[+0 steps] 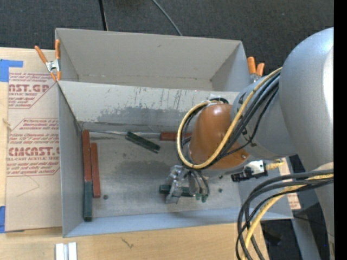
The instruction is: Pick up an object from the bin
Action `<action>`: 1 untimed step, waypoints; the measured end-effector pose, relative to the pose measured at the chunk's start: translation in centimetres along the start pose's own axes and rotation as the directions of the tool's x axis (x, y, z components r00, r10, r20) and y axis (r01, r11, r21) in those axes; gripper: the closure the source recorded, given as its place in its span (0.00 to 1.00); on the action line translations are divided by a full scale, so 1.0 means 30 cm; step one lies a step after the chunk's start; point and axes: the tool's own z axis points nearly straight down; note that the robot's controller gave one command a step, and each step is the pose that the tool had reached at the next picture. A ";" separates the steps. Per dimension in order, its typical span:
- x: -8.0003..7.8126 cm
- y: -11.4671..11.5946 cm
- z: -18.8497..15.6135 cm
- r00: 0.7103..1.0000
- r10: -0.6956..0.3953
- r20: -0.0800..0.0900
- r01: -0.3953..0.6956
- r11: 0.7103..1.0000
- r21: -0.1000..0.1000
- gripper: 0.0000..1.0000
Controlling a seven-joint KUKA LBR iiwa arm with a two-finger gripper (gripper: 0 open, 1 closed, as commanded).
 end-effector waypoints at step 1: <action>0.001 0.000 -0.008 1.000 0.000 -0.001 0.000 1.000 0.000 1.00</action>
Offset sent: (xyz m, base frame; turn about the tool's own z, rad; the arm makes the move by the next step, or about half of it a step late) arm 0.0000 0.0001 0.0586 0.0000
